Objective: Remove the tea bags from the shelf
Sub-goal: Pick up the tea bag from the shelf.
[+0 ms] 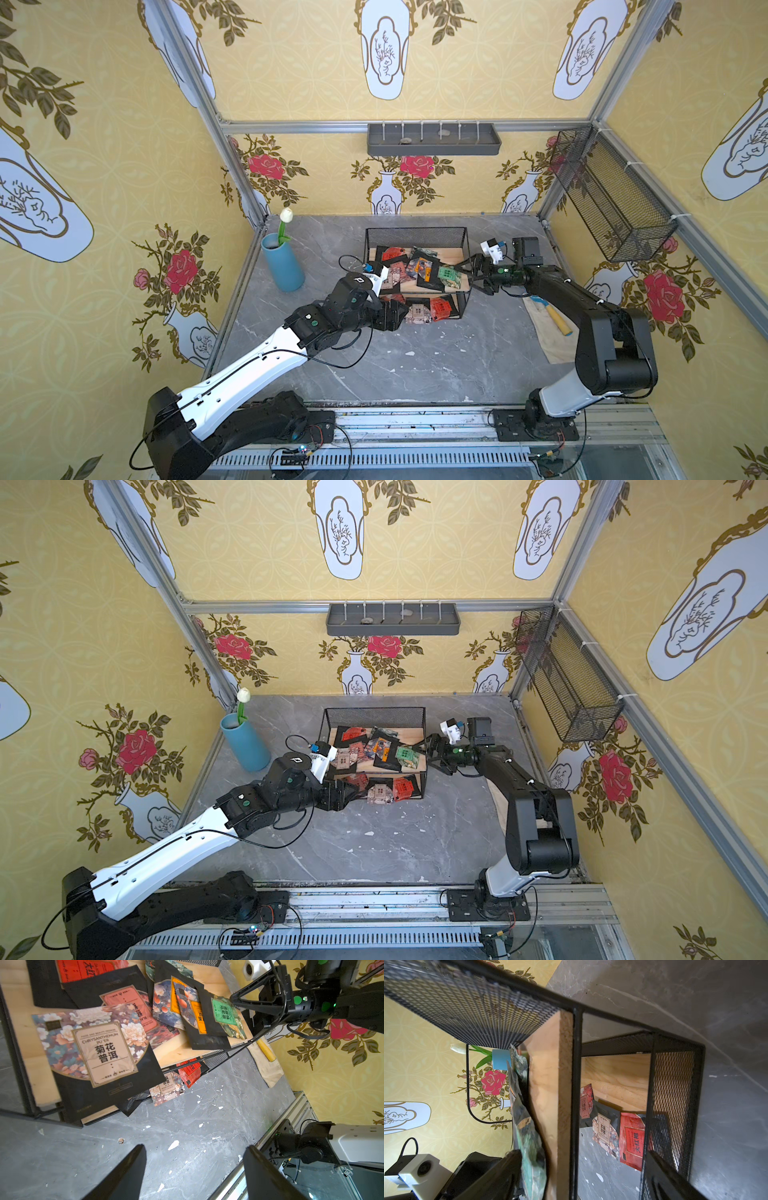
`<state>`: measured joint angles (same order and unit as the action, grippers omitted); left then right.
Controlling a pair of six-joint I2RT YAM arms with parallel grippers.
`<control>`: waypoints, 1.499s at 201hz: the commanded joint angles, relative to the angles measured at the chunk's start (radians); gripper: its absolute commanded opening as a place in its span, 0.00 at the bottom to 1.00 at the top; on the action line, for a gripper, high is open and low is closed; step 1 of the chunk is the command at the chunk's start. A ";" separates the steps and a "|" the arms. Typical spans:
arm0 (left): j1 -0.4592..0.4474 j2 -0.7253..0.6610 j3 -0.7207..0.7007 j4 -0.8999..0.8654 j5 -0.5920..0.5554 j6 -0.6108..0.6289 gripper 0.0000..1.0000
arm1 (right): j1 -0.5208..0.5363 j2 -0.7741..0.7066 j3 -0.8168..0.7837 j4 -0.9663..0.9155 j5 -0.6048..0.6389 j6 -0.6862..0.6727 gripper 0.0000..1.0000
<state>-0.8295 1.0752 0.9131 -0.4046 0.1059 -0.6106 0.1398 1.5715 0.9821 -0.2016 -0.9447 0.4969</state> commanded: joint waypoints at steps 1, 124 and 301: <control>-0.002 0.003 -0.010 0.033 -0.001 -0.010 0.83 | 0.008 -0.005 -0.004 0.042 -0.032 -0.016 0.95; -0.003 -0.019 -0.038 0.045 -0.016 -0.023 0.82 | 0.006 0.010 0.014 0.003 0.013 -0.025 0.80; -0.003 -0.028 -0.045 0.054 -0.018 -0.029 0.82 | -0.012 -0.008 0.025 0.011 -0.022 -0.010 0.66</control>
<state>-0.8326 1.0412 0.8722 -0.3912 0.0860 -0.6376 0.1188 1.5513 0.9962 -0.2062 -0.9600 0.4965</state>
